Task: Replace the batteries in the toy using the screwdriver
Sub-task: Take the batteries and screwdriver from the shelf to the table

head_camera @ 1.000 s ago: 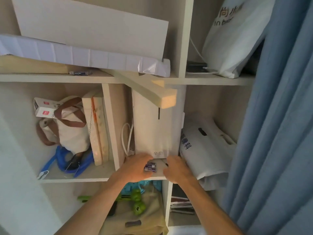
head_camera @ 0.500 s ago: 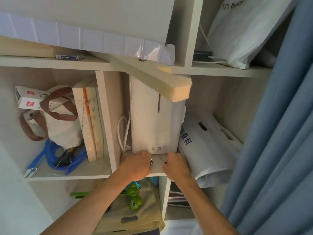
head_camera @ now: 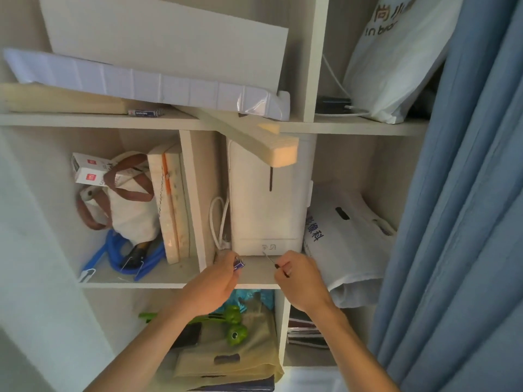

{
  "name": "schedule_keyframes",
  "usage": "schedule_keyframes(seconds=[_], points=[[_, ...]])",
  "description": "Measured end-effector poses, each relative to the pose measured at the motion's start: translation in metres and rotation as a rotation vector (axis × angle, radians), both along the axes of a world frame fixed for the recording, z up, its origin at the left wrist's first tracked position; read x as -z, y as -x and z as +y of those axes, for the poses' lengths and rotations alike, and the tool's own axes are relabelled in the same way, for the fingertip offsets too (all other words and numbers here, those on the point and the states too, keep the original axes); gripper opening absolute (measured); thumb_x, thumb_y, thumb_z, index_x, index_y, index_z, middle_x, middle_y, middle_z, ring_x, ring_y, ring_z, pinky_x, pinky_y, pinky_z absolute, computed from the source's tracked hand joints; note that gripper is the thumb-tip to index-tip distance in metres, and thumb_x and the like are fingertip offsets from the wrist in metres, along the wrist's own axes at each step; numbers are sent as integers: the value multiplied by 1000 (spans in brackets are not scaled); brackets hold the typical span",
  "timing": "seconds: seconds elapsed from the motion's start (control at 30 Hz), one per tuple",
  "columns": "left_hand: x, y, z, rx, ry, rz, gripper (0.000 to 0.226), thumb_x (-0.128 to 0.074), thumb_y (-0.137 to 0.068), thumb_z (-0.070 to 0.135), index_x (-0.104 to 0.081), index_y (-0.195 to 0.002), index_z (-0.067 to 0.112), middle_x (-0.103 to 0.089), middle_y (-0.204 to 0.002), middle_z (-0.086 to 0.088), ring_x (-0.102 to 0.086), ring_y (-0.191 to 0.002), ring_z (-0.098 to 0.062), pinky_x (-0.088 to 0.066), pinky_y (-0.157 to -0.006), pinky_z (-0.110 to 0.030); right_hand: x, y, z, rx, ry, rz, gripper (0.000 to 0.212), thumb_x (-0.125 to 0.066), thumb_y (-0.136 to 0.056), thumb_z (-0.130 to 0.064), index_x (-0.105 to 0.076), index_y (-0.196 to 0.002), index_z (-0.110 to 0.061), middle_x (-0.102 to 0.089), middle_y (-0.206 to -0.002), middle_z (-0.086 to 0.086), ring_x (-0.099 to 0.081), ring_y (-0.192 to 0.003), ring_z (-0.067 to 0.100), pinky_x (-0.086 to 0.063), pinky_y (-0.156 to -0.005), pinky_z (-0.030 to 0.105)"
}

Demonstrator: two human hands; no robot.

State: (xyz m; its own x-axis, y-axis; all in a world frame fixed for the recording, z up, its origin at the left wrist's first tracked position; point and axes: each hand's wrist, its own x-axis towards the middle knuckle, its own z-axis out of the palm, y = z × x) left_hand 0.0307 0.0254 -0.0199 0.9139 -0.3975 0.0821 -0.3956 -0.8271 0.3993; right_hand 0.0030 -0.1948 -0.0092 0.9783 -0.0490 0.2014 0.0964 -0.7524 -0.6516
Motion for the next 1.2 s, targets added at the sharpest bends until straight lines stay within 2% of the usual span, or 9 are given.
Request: schedule_keyframes(seconds=[0.13, 0.27, 0.4, 0.5, 0.6, 0.83, 0.93, 1.03, 1.2], points=[[-3, 59, 52, -101, 131, -39, 19, -35, -114, 39, -39, -132, 33, -65, -92, 5, -67, -77, -9, -59, -70, -34, -15, 30, 33, -177, -159, -31, 7, -65, -97, -14, -69, -95, -20, -70, -88, -4, -70, -81, 17, -63, -70, 37], [3, 127, 120, -255, 249, -60, 7, -39, -115, 29, -43, -120, 32, -54, -87, 14, -58, -76, 5, -44, -69, -17, -24, 58, 96, -372, -140, -46, 17, -64, -98, -13, -69, -87, -25, -71, -83, -8, -70, -78, 11, -59, -68, 28], [5, 196, 202, -425, 253, -127, 11, -42, -114, 19, -45, -123, 25, -53, -85, 9, -54, -75, 0, -43, -71, -12, -26, 83, 179, -555, -114, -50, 14, -68, -94, -10, -69, -90, -24, -73, -85, -5, -70, -78, 12, -59, -71, 30], [2, 251, 272, -548, 249, -158, 9, -43, -114, 20, -45, -122, 25, -55, -87, 8, -54, -79, 3, -42, -73, -12, -25, 104, 255, -660, -79, -67, 10, -70, -91, -13, -71, -94, -22, -75, -89, -5, -69, -81, 11, -58, -75, 28], [-3, 308, 345, -675, 262, -180, 9, -41, -114, 23, -45, -122, 25, -56, -91, 6, -56, -82, 5, -43, -73, -13, -22, 131, 342, -746, -104, -50, 12, -68, -91, -11, -71, -95, -22, -74, -87, -5, -67, -67, -1, -51, -60, 11], [3, 440, 528, -917, 178, -183, 12, -37, -115, 30, -43, -125, 30, -51, -83, 5, -50, -67, -4, -40, -65, -24, -15, 207, 559, -954, -130, -64, 16, -66, -94, -4, -72, -90, -18, -72, -81, -8, -64, -60, -2, -46, -57, 9], [8, 482, 599, -1015, 195, -178, 8, -38, -114, 30, -43, -120, 33, -59, -87, -9, -50, -69, -15, -45, -68, -35, -11, 230, 643, -996, -115, -112, 11, -69, -91, -5, -74, -91, -15, -75, -81, -4, -70, -68, 8, -58, -71, 28], [15, 507, 661, -1073, 208, -171, 7, -38, -114, 29, -43, -115, 34, -53, -80, -1, -47, -67, -14, -48, -67, -36, -4, 242, 718, -1070, -122, -94, 7, -67, -90, -6, -71, -86, -10, -74, -76, 4, -73, -74, 29, -61, -73, 45], [24, 506, 755, -1128, 193, -171, 6, -39, -114, 29, -43, -117, 33, -61, -85, -17, -47, -65, -15, -45, -64, -38, 12, 237, 829, -1118, -119, -68, 14, -69, -92, -7, -70, -82, -17, -77, -78, -4, -74, -71, 21, -62, -71, 42]])
